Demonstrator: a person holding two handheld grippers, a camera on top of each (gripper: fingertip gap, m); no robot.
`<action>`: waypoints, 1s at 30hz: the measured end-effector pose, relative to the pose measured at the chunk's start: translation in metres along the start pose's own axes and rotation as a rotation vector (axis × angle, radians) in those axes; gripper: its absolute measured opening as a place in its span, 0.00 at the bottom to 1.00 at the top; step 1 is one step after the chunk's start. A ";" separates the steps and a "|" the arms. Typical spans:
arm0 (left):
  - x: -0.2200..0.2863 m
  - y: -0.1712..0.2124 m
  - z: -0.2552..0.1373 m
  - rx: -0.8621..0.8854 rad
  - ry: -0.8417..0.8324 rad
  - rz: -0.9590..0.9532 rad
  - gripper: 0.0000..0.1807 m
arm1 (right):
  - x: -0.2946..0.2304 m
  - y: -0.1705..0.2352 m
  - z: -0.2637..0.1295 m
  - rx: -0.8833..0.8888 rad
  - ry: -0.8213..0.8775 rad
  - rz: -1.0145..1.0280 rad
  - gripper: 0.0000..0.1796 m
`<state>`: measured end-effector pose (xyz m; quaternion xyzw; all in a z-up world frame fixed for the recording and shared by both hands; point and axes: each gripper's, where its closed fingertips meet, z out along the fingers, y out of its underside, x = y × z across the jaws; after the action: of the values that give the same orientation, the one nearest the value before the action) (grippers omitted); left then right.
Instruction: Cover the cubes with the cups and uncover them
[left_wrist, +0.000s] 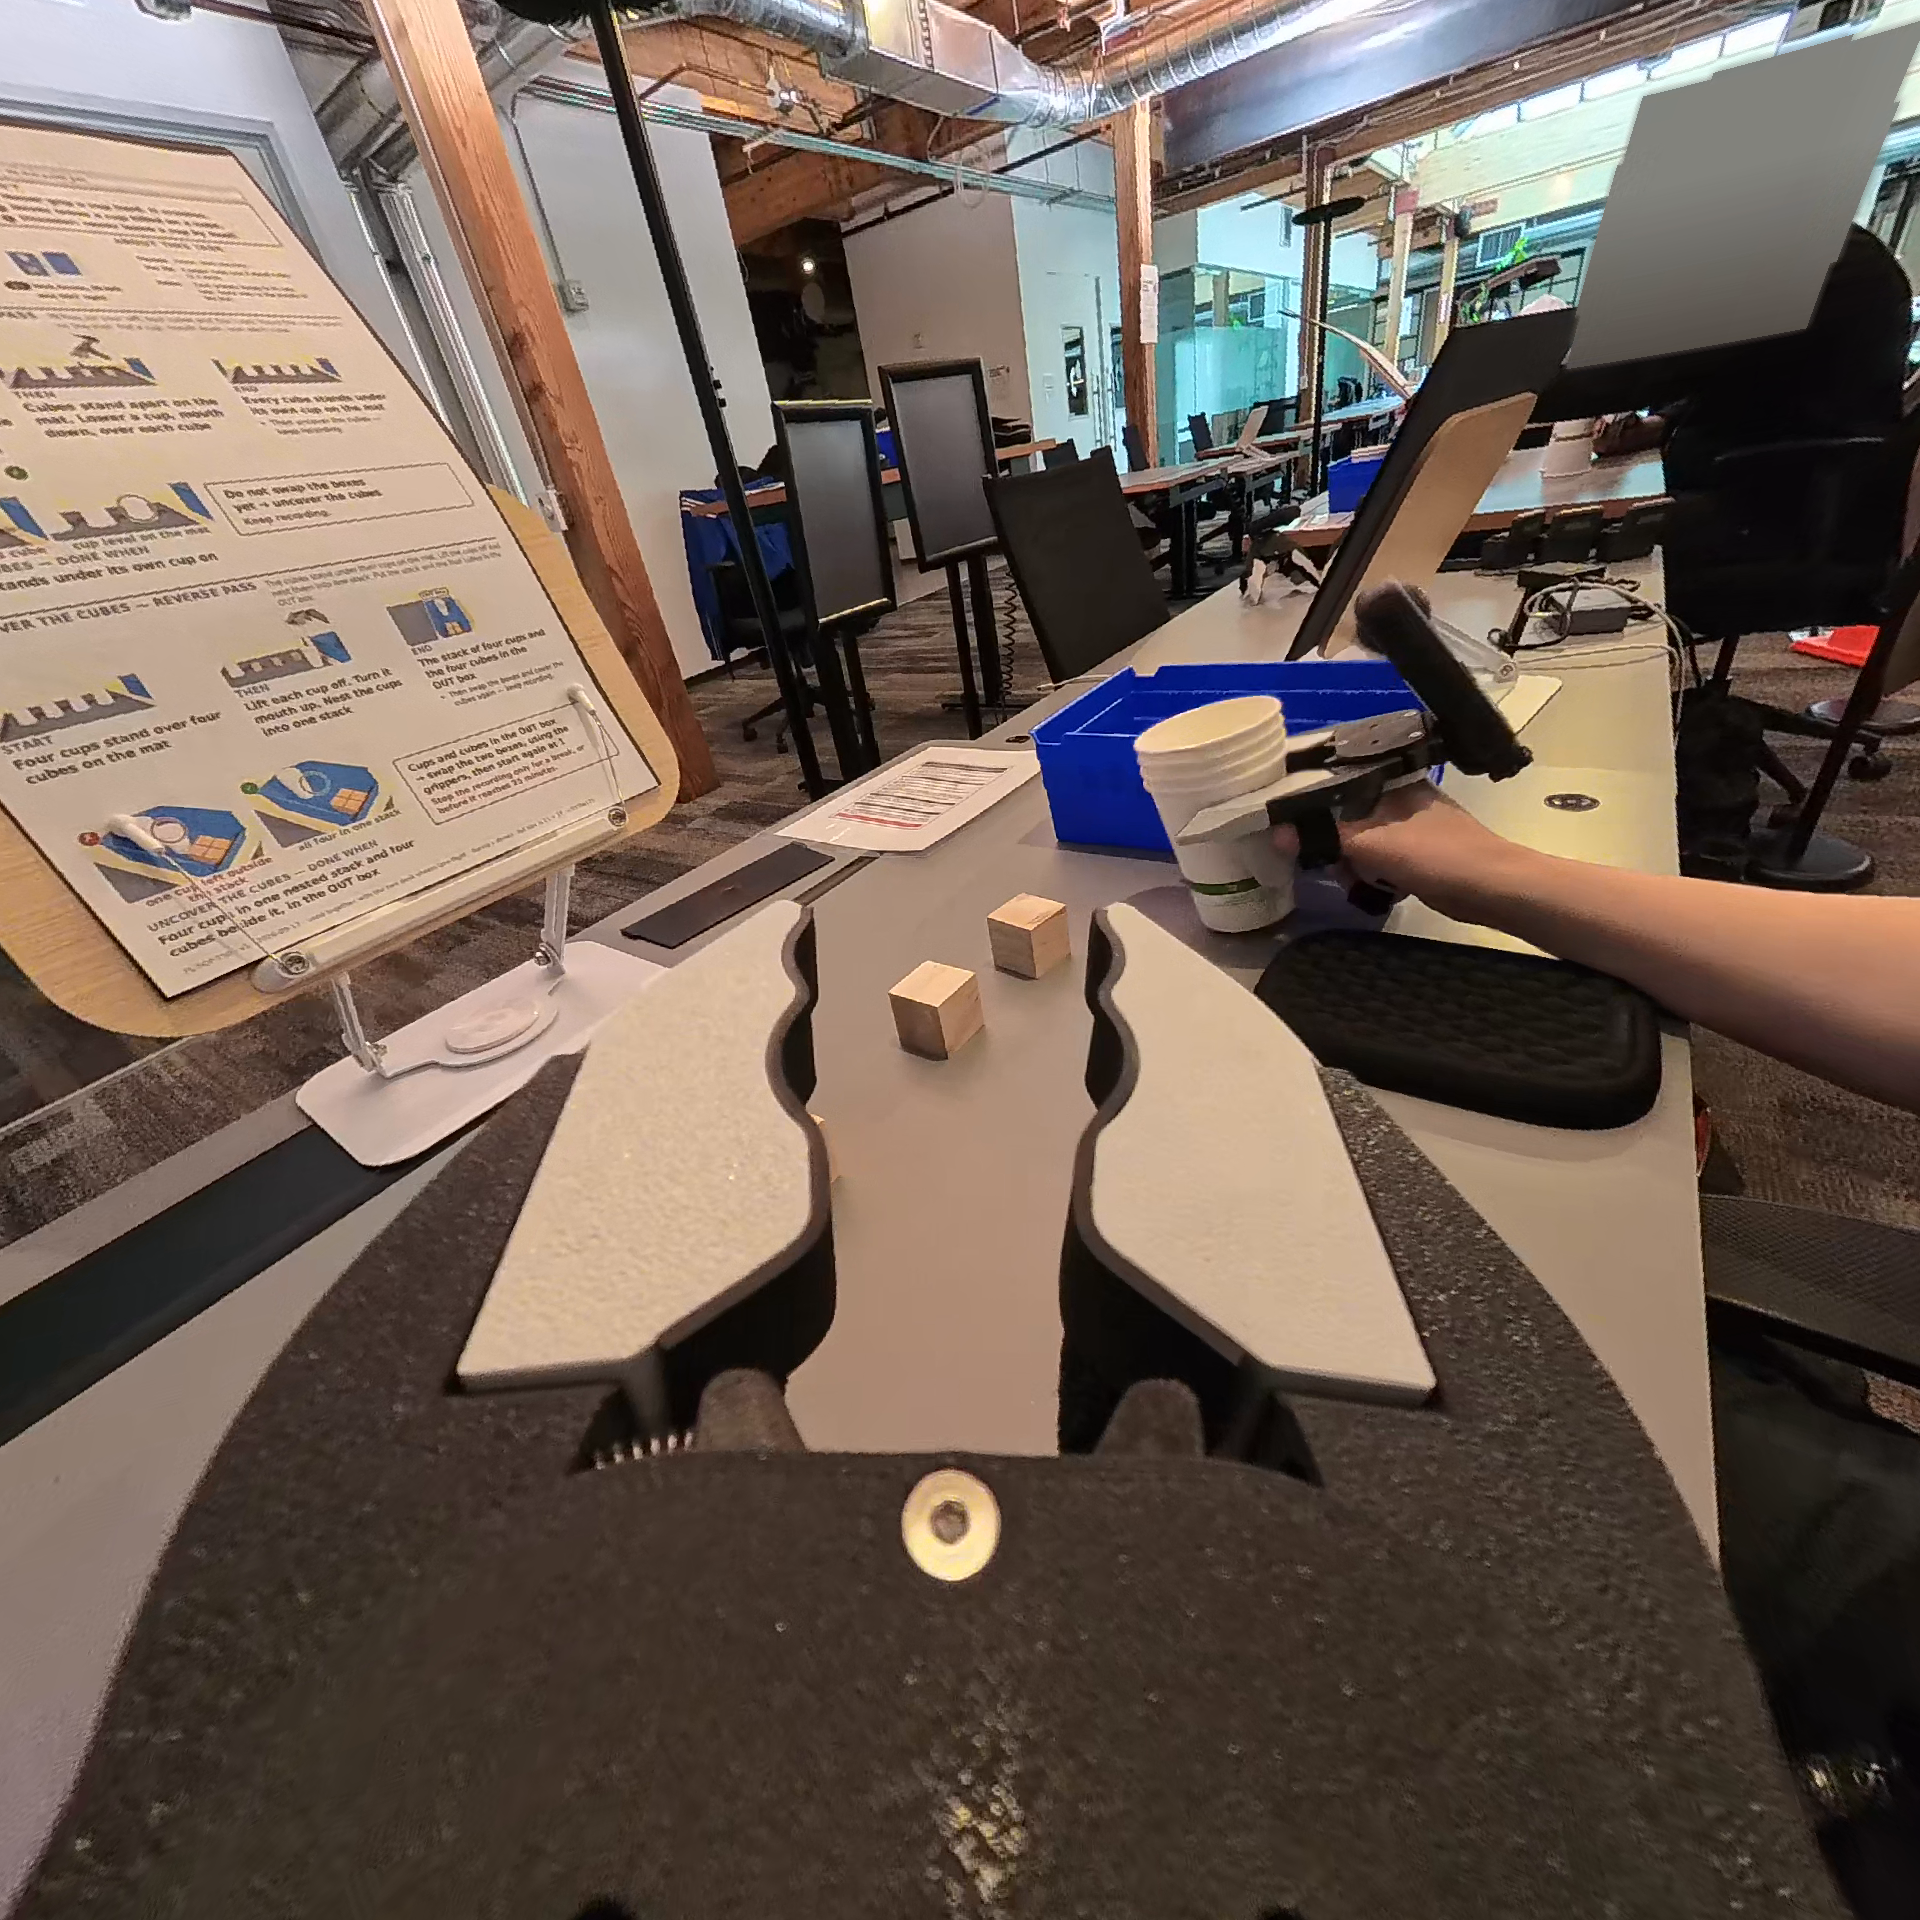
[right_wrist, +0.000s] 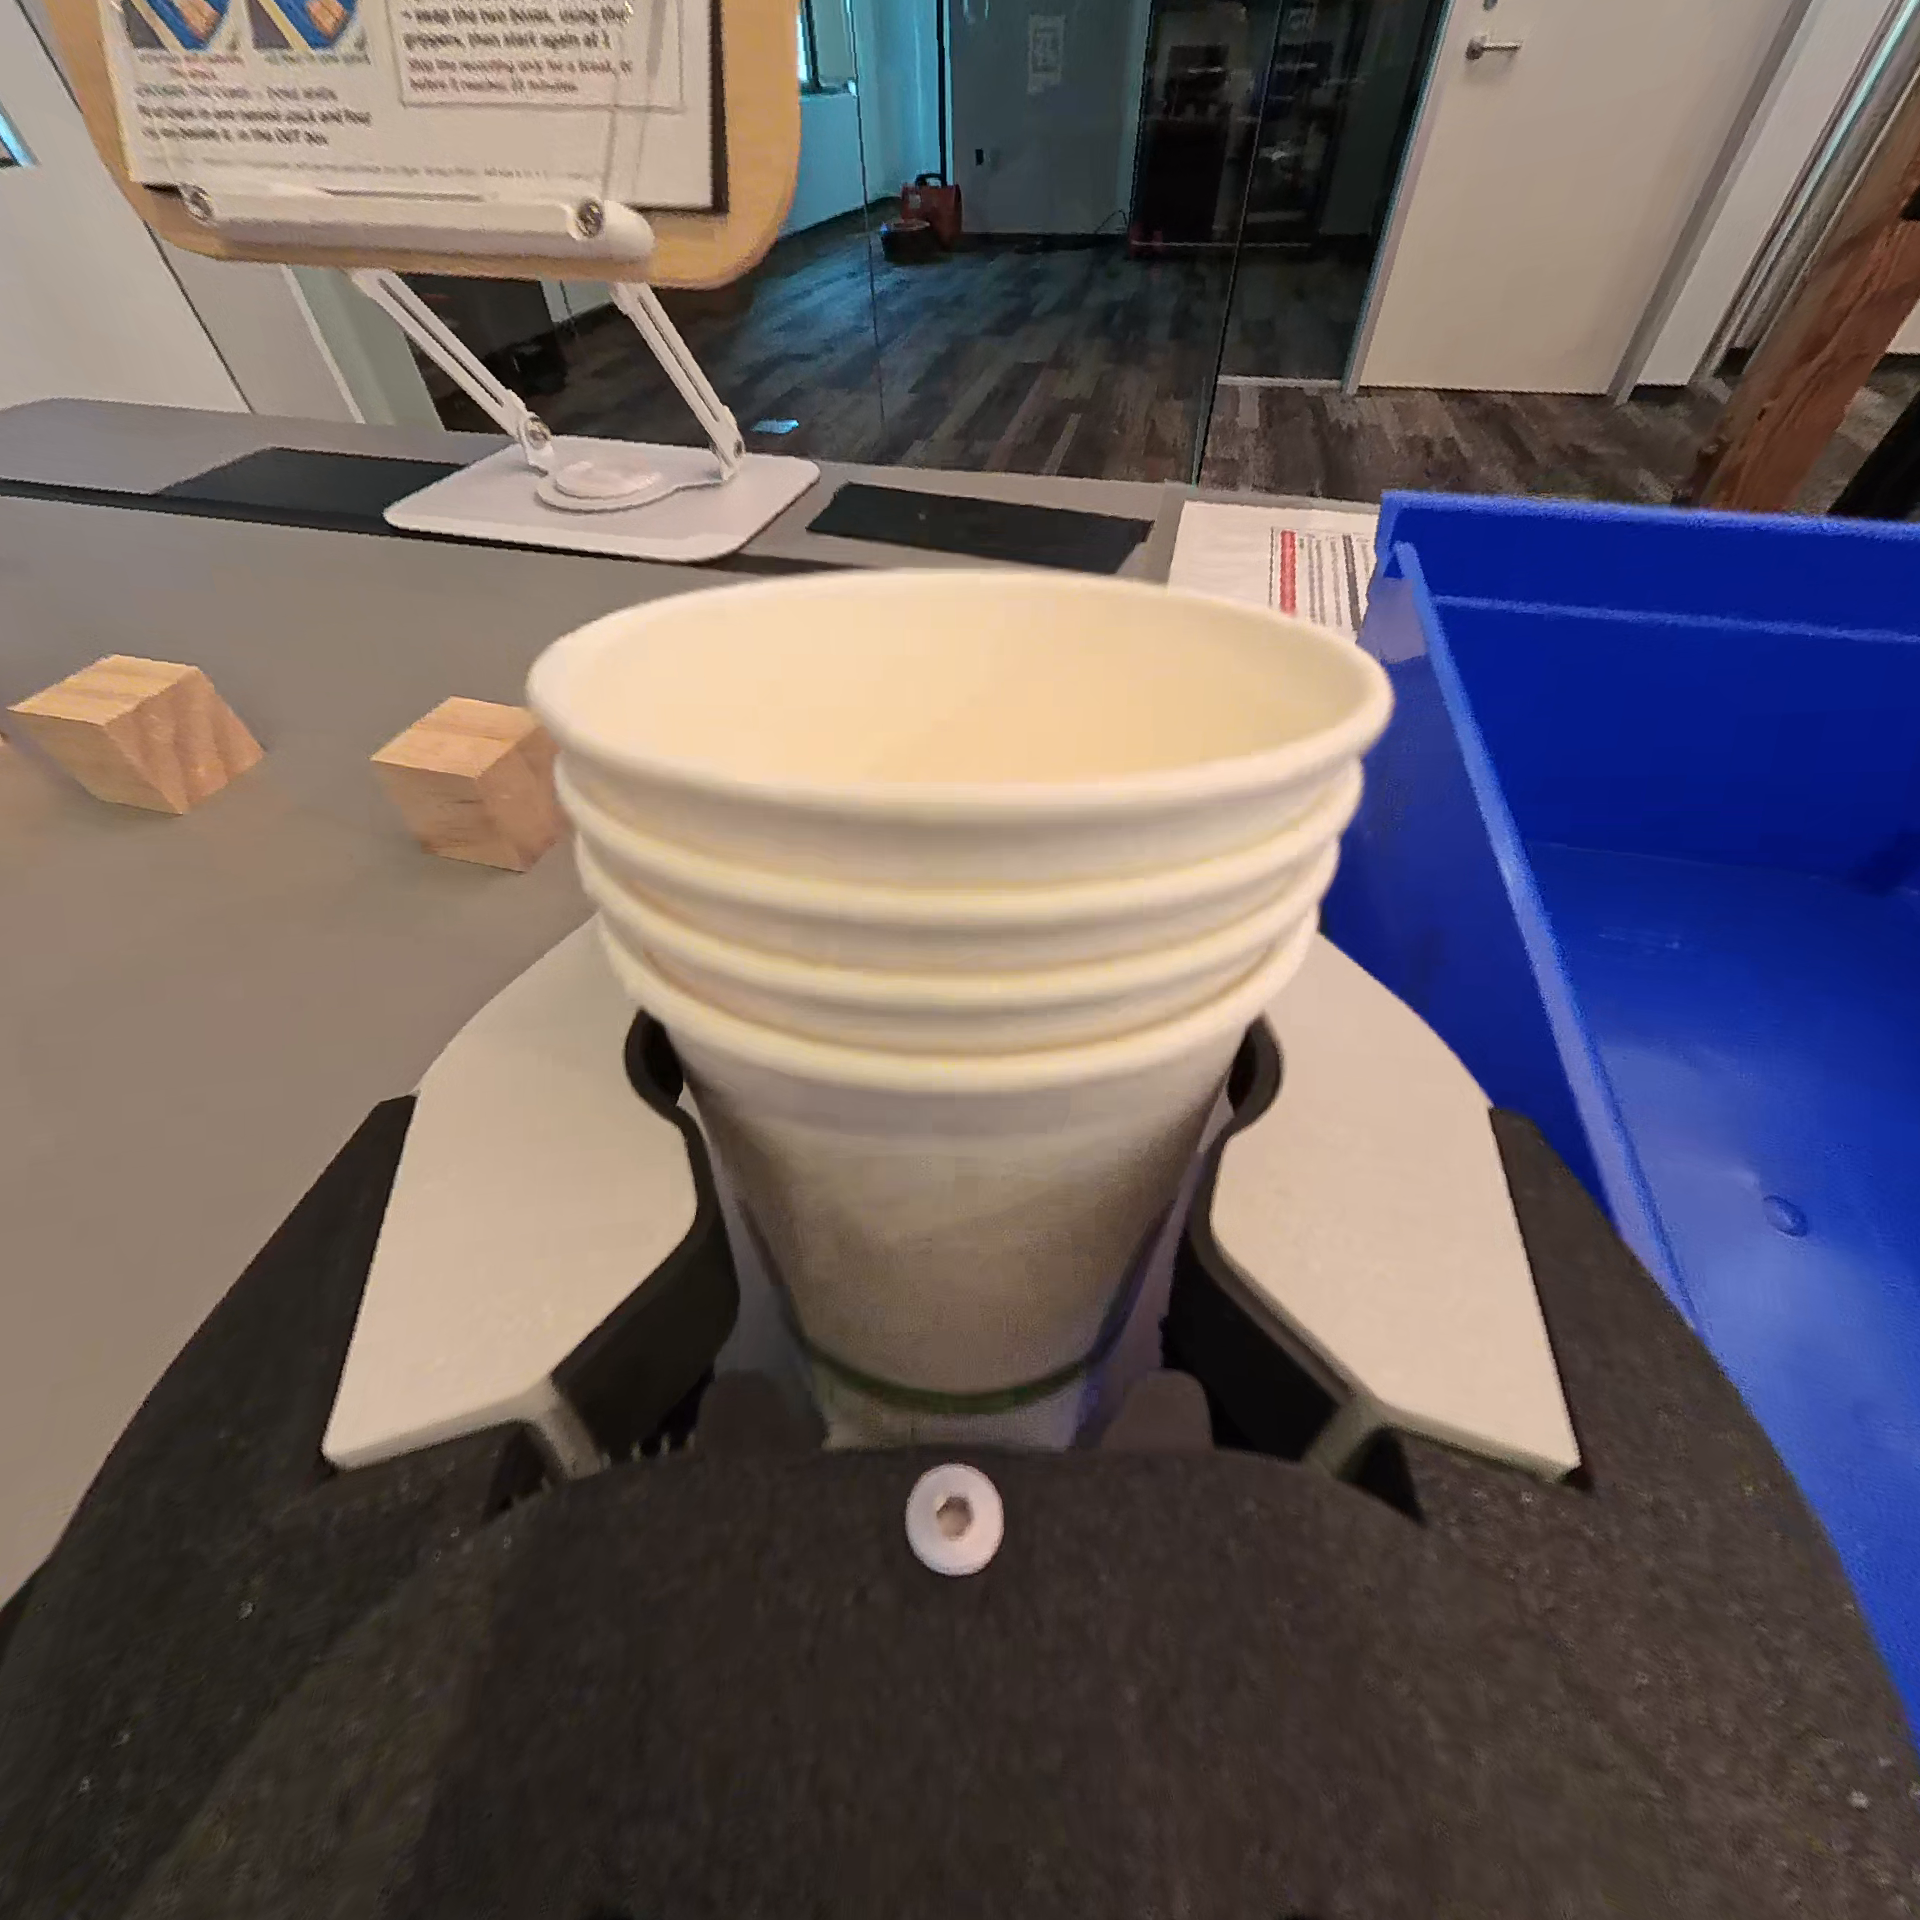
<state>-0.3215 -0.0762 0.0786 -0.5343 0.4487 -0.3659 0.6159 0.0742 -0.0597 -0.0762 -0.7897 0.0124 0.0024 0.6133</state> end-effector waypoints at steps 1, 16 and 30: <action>0.000 0.000 0.000 -0.001 -0.001 -0.001 0.27 | -0.002 -0.002 -0.001 0.000 -0.011 -0.002 0.58; -0.001 0.005 0.000 -0.027 -0.016 0.001 0.27 | 0.010 -0.115 -0.040 0.109 -0.155 0.020 0.58; 0.005 -0.007 -0.004 -0.051 -0.097 0.060 0.27 | 0.176 -0.077 0.040 0.011 -0.032 0.120 0.58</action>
<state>-0.3233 -0.0829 0.0849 -0.5533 0.4433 -0.3093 0.6338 0.2525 -0.0047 -0.0148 -0.7840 0.0500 0.0516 0.6166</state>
